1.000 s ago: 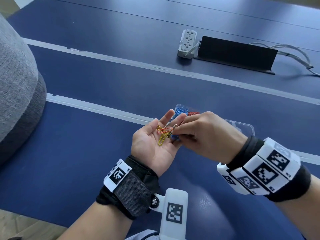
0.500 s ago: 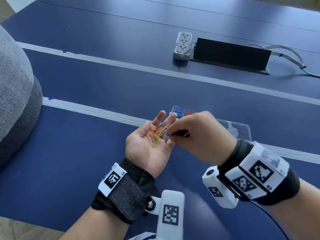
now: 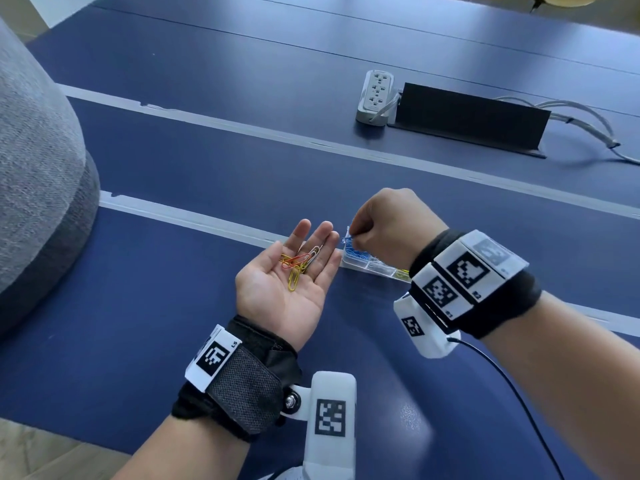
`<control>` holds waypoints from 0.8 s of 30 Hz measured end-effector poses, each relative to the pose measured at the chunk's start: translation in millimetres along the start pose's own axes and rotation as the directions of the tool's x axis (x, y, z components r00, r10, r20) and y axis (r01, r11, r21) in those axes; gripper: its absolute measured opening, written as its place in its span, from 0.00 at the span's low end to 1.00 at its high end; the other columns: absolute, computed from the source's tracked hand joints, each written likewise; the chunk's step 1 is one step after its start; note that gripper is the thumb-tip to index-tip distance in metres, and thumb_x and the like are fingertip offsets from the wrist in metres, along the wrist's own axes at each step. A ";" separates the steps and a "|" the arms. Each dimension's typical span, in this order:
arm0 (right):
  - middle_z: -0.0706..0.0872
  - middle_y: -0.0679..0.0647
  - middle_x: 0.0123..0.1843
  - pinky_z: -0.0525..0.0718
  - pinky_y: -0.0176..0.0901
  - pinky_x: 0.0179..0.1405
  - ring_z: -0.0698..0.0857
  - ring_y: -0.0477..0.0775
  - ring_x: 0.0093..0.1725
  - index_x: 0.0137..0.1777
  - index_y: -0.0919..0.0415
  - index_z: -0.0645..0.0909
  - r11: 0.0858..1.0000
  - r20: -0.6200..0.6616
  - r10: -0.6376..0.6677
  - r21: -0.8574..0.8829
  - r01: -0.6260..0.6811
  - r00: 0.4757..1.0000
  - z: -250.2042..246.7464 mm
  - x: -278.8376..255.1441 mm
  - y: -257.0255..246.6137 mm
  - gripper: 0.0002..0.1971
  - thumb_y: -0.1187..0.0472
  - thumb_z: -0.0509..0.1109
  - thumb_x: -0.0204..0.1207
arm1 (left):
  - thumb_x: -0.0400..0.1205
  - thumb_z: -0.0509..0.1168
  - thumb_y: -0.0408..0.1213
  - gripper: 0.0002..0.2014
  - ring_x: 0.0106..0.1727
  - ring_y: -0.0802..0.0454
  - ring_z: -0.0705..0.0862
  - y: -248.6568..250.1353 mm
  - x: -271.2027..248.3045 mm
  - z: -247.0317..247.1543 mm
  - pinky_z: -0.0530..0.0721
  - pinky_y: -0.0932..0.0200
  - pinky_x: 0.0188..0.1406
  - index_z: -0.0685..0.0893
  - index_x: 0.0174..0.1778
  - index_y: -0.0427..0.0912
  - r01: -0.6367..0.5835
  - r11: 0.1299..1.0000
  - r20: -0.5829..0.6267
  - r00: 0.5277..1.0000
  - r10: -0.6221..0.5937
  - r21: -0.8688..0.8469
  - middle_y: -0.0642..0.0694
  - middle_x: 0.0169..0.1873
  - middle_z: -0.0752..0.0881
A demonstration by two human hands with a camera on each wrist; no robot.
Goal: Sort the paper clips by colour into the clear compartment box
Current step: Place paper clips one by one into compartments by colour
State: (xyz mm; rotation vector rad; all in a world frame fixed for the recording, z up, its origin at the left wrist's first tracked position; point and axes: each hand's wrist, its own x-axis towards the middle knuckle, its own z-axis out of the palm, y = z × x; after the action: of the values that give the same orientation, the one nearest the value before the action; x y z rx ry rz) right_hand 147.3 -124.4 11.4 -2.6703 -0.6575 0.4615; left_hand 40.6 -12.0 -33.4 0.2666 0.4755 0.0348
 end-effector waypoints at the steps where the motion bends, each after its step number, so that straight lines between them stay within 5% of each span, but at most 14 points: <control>1: 0.90 0.53 0.44 0.84 0.42 0.52 0.87 0.54 0.48 0.40 0.55 0.89 1.000 -0.007 -0.006 0.010 0.006 1.000 -0.9 0.2 -0.4 0.06 0.64 0.71 0.69 | 0.85 0.49 0.38 0.17 0.65 0.36 0.83 0.4 0.3 -0.6 0.78 0.43 0.65 0.83 0.53 0.36 0.000 1.000 0.001 1.000 0.000 -0.002 0.32 0.62 0.85; 9: 0.91 0.50 0.47 0.74 0.26 0.46 0.83 0.43 0.44 0.50 0.55 0.88 0.993 -0.014 -0.041 0.111 0.042 0.999 -7.1 -3.9 7.9 0.13 0.67 0.64 0.74 | 0.85 0.48 0.39 0.18 0.65 0.37 0.83 1.8 3.5 -4.1 0.79 0.44 0.65 0.83 0.53 0.37 0.004 1.000 -0.008 1.000 -0.004 0.002 0.33 0.61 0.85; 15: 0.88 0.50 0.42 0.77 0.35 0.47 0.84 0.51 0.46 0.48 0.54 0.88 0.997 -0.117 -0.080 0.005 0.081 0.990 -4.7 -5.9 9.8 0.09 0.63 0.68 0.74 | 0.85 0.49 0.38 0.17 0.65 0.38 0.83 10.4 4.6 -8.0 0.78 0.44 0.66 0.83 0.53 0.38 -0.041 0.999 -0.017 0.999 0.042 0.003 0.34 0.62 0.85; 19: 0.82 0.46 0.37 0.74 0.37 0.41 0.80 0.49 0.41 0.43 0.52 0.86 0.996 -0.053 -0.090 -0.032 0.088 0.995 0.6 -4.4 6.5 0.06 0.52 0.75 0.68 | 0.84 0.49 0.38 0.17 0.65 0.38 0.84 9.8 3.6 -8.3 0.77 0.44 0.67 0.83 0.54 0.37 -0.046 0.999 -0.020 0.999 0.047 0.010 0.33 0.62 0.85; 24: 0.87 0.51 0.43 0.77 0.39 0.41 0.83 0.55 0.44 0.40 0.50 0.85 0.996 -0.024 -0.056 -0.069 0.055 0.998 13.2 0.8 9.4 0.01 0.57 0.72 0.70 | 0.84 0.50 0.38 0.17 0.65 0.37 0.83 4.8 2.7 -8.2 0.76 0.43 0.69 0.83 0.54 0.37 -0.030 1.000 -0.020 0.999 0.030 0.010 0.33 0.62 0.85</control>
State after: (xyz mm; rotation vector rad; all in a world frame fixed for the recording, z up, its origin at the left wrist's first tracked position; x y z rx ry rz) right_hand 146.4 -128.5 -4.3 -2.7091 -0.7505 0.3957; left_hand 39.4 -5.1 -40.3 0.2832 0.4917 0.0643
